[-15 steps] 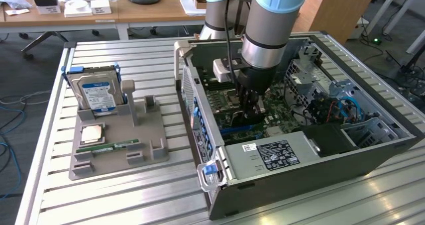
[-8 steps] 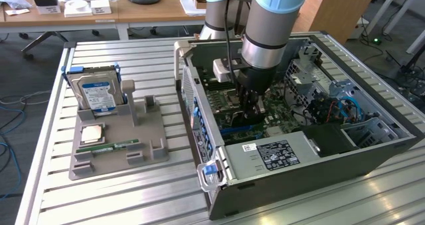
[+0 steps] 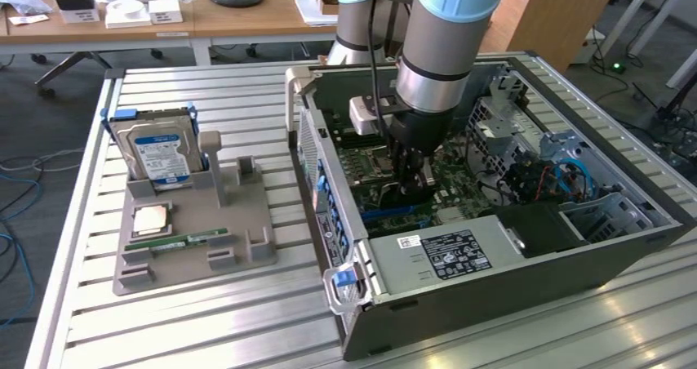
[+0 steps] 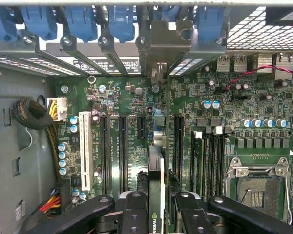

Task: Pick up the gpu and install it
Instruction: 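Insert the gpu into the slot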

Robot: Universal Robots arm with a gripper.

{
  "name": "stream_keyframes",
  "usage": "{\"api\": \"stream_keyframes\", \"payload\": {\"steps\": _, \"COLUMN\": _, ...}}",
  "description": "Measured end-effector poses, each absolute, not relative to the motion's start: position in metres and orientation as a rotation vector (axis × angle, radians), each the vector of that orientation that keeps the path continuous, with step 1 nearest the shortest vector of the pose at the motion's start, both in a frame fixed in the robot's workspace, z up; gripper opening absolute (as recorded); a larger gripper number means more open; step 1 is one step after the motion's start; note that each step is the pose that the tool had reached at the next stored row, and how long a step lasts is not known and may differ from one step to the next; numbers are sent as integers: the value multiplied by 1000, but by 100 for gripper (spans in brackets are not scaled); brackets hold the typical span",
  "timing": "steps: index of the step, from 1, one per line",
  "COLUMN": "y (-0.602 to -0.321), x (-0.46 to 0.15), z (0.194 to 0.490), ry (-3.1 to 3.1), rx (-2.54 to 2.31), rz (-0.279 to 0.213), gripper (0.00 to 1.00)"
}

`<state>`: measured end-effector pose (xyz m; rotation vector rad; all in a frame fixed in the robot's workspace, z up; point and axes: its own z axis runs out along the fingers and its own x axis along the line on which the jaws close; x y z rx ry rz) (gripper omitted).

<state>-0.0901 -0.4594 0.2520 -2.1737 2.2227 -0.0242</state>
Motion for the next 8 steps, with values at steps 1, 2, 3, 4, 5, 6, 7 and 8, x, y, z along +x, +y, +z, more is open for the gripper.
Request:
{"api": "stream_keyframes", "payload": {"steps": 1, "y": -459, "x": -90, "z": 252, "ry": 2223, "rx": -2174, "rz": -24, "gripper": 26}}
{"api": "stream_keyframes", "payload": {"steps": 2, "y": -459, "x": -90, "z": 251, "ry": 2223, "rx": -2174, "rz": -24, "gripper": 26}}
{"api": "stream_keyframes", "payload": {"steps": 3, "y": -459, "x": -90, "z": 251, "ry": 2223, "rx": -2174, "rz": -24, "gripper": 26}}
{"api": "stream_keyframes", "payload": {"steps": 4, "y": -459, "x": -90, "z": 251, "ry": 2223, "rx": -2174, "rz": -24, "gripper": 26}}
{"api": "stream_keyframes", "payload": {"steps": 5, "y": -459, "x": -90, "z": 250, "ry": 2223, "rx": -2174, "rz": -24, "gripper": 26}}
{"api": "stream_keyframes", "payload": {"steps": 6, "y": -459, "x": -90, "z": 250, "ry": 2223, "rx": -2174, "rz": -24, "gripper": 26}}
{"api": "stream_keyframes", "payload": {"steps": 7, "y": -459, "x": -90, "z": 250, "ry": 2223, "rx": -2174, "rz": -24, "gripper": 26}}
{"api": "stream_keyframes", "payload": {"steps": 8, "y": -459, "x": -90, "z": 250, "ry": 2223, "rx": -2174, "rz": -24, "gripper": 26}}
